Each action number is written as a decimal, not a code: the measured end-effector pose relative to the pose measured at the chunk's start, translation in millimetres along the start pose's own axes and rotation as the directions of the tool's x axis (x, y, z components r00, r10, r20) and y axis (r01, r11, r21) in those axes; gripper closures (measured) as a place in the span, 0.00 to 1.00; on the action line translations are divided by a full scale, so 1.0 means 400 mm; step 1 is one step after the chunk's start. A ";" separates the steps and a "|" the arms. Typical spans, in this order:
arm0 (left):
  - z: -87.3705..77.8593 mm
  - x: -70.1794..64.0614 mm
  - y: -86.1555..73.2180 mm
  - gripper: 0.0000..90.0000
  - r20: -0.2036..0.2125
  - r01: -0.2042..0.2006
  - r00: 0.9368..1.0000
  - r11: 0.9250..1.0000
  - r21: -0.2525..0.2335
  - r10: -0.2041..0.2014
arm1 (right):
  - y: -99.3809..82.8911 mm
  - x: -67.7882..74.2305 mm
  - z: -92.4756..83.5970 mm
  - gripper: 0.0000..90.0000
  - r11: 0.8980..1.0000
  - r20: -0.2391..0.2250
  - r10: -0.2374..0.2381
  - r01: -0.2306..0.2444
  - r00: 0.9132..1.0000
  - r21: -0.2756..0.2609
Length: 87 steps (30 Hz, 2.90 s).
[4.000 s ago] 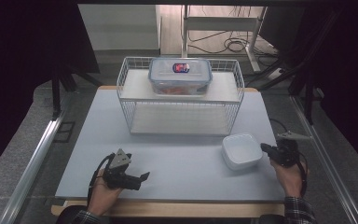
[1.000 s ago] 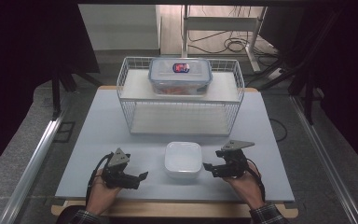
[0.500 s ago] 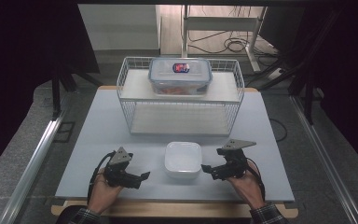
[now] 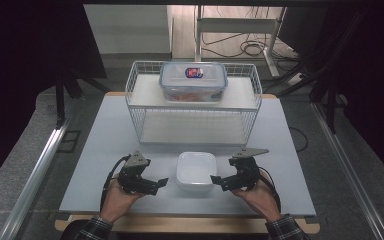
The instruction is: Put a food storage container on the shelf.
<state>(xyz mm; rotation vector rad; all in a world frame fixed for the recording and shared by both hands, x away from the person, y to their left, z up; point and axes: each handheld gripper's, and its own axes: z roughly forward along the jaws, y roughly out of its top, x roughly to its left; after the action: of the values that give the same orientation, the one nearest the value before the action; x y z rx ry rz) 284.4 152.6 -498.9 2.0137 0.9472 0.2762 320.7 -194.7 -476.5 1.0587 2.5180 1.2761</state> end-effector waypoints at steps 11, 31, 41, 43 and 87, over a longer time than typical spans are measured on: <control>0.035 -0.015 0.068 0.14 0.019 -0.034 0.999 0.999 -0.004 0.034 | 0.042 0.012 0.022 0.13 1.000 -0.013 -0.007 0.008 1.000 0.018; 0.128 -0.012 0.077 0.12 0.094 0.028 0.995 0.999 0.025 -0.031 | 0.032 -0.008 0.081 0.15 0.999 0.010 0.020 -0.021 1.000 0.048; 0.141 -0.015 0.063 0.20 0.252 0.080 0.964 0.996 0.050 -0.090 | 0.023 -0.013 0.075 0.27 0.995 -0.063 0.085 -0.081 0.994 0.059; 0.136 -0.027 0.063 0.21 0.237 0.067 0.968 0.996 0.053 -0.078 | 0.022 -0.007 0.070 0.29 0.993 -0.065 0.098 -0.093 0.993 0.076; 0.032 -0.042 0.059 0.88 0.099 0.192 0.978 0.979 -0.062 -0.186 | 0.010 0.057 -0.007 0.86 0.980 0.072 0.165 -0.156 0.984 -0.123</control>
<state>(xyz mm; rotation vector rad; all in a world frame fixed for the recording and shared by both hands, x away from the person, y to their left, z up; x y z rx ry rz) 291.6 124.8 -485.6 1.8405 1.0467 0.1087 304.9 -180.3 -467.4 1.2813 2.3072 1.3711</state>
